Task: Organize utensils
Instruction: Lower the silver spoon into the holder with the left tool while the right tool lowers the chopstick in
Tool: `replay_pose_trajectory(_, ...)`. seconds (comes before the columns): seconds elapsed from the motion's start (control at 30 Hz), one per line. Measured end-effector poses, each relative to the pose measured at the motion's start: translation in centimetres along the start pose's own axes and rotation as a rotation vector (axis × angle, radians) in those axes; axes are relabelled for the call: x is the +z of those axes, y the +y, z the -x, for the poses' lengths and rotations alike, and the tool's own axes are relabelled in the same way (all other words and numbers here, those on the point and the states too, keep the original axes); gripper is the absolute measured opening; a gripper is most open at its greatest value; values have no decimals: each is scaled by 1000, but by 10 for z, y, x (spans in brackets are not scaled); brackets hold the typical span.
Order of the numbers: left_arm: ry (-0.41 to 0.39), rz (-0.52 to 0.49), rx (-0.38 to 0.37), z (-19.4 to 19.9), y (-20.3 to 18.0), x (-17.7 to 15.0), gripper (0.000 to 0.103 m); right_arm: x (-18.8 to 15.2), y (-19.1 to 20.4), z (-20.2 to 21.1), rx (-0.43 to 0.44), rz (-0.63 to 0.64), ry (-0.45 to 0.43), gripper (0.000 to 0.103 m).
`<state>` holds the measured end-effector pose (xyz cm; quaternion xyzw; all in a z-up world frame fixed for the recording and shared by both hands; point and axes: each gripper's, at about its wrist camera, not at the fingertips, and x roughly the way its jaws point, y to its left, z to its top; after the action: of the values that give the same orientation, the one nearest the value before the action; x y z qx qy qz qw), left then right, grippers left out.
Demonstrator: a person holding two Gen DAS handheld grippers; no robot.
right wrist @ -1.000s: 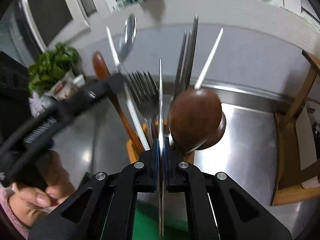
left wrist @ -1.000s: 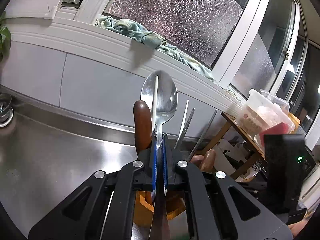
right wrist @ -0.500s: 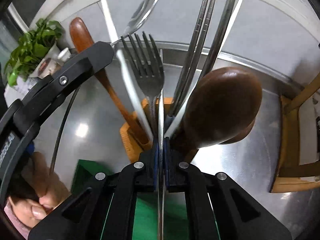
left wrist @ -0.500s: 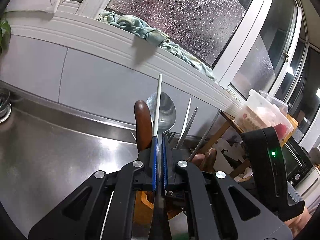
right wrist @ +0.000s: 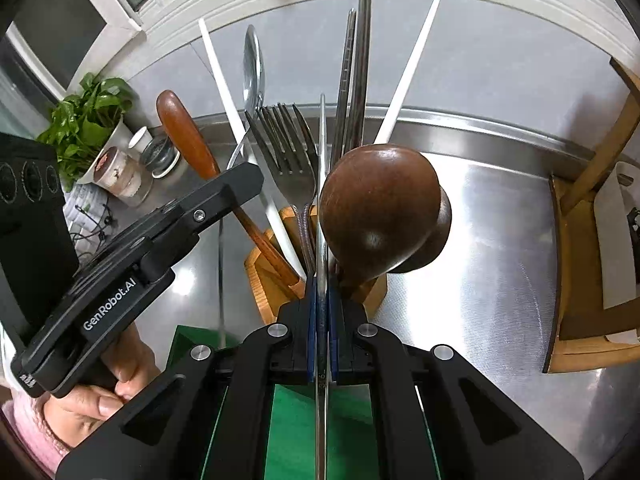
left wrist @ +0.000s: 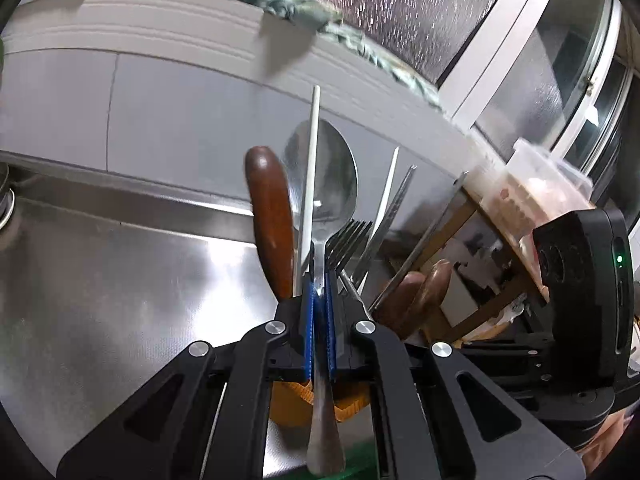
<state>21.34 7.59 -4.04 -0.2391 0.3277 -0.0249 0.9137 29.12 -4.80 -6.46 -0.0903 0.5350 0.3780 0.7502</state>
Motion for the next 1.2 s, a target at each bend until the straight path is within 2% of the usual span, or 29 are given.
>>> replay_pose_trajectory(0.1,146,-49,44,-16,-5,5,4,2,4,-3,-10,10,43,6)
replay_pose_trajectory(0.17,181,-72,49,-19,-5,7,4,6,7,-5,-7,17,75,6)
replay_pose_trajectory(0.33,252,-38,24,-27,0,15,3,11,9,-12,11,22,150,8)
replay_pose_trajectory(0.5,335,-59,7,-36,0,17,2,12,8,-15,41,8,172,8)
replay_pose_trajectory(0.67,288,-79,31,-32,-5,12,1,6,8,-6,37,24,122,6)
replay_pose_trajectory(0.93,203,-71,17,-7,-6,9,0,-5,13,32,60,81,-51,5)
replay_pose_trajectory(1.0,171,-54,8,1,-6,9,0,-4,14,44,71,82,-114,5)
replay_pose_trajectory(1.07,127,-39,-7,14,-6,10,0,-2,11,63,105,76,-230,5)
replay_pose_trajectory(1.2,17,-11,-26,29,-3,19,0,2,0,80,163,44,-403,5)
